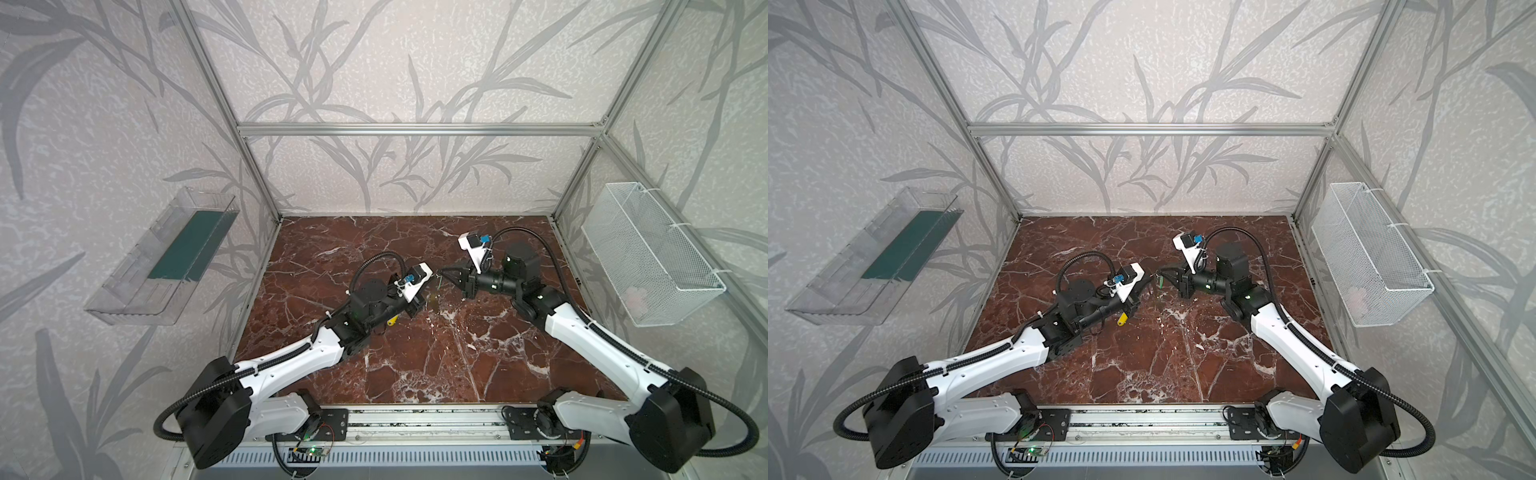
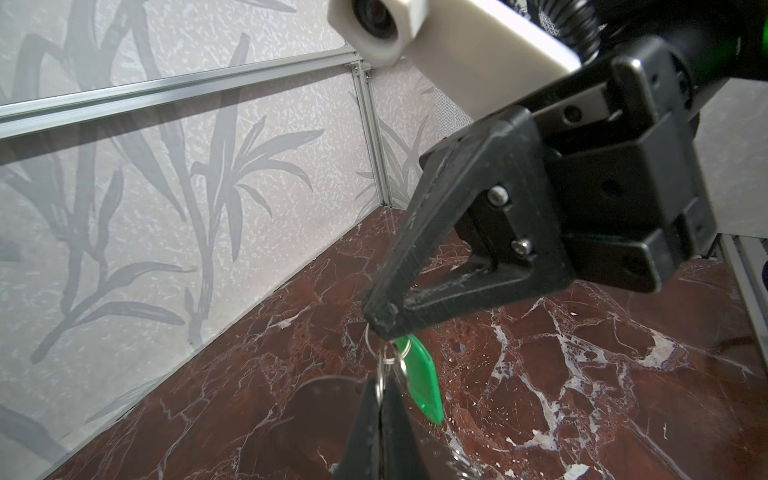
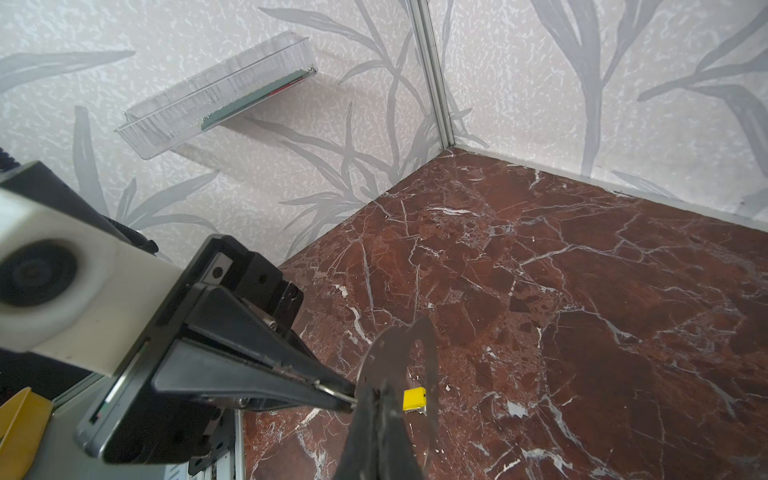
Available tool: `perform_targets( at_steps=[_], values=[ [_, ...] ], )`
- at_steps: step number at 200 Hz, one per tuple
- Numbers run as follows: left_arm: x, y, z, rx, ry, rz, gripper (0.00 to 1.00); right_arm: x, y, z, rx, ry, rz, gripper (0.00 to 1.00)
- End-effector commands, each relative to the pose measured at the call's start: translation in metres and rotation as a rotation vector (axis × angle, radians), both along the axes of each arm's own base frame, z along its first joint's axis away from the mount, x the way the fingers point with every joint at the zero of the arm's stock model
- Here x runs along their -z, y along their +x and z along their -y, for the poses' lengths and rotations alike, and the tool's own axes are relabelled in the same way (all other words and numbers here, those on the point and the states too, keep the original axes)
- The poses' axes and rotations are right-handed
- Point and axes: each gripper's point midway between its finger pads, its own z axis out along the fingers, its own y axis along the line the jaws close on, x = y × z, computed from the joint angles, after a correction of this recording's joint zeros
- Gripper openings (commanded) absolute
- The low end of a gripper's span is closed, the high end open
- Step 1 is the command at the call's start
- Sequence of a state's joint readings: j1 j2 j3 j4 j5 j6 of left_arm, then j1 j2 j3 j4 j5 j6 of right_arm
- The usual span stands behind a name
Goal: Put the keys on the keyring
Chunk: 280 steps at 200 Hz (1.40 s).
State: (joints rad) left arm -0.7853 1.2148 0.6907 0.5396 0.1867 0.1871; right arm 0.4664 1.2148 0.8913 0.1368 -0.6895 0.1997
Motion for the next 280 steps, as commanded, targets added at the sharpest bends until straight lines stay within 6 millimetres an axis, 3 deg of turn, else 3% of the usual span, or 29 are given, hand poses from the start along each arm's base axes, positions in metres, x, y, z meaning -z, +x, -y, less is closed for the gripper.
perform_targets(
  at_steps=[1,23,51,97,137,183,199,216,251,280],
  values=[
    [-0.045,-0.005,0.002,0.054,-0.138,0.082,0.00,0.008,0.004,0.001,0.006,-0.031,-0.028,0.10],
    [-0.047,-0.004,0.001,0.065,-0.157,0.078,0.00,0.008,0.005,0.003,0.015,-0.034,-0.027,0.26],
    [-0.049,-0.002,-0.001,0.090,-0.175,0.068,0.00,0.006,0.007,0.007,0.037,-0.033,-0.016,0.36],
    [-0.051,0.000,-0.006,0.181,-0.196,0.004,0.00,-0.005,0.008,0.017,0.066,-0.029,0.032,0.43],
    [-0.057,0.003,-0.012,0.275,-0.216,-0.051,0.00,-0.029,-0.005,0.018,0.020,0.007,0.158,0.53],
    [-0.073,0.002,-0.017,0.396,-0.271,-0.086,0.00,-0.051,-0.011,0.007,-0.071,0.062,0.245,0.53],
    [-0.082,0.000,-0.019,0.440,-0.308,-0.082,0.00,-0.057,-0.010,0.002,-0.103,0.082,0.262,0.32],
    [-0.088,0.000,-0.020,0.472,-0.331,-0.088,0.00,-0.063,-0.008,-0.001,-0.118,0.098,0.283,0.25],
    [-0.091,0.001,-0.019,0.490,-0.340,-0.091,0.00,-0.074,-0.006,-0.004,-0.135,0.116,0.312,0.26],
    [-0.091,0.000,-0.018,0.497,-0.341,-0.092,0.00,-0.077,-0.003,-0.006,-0.143,0.134,0.307,0.32]
  ],
)
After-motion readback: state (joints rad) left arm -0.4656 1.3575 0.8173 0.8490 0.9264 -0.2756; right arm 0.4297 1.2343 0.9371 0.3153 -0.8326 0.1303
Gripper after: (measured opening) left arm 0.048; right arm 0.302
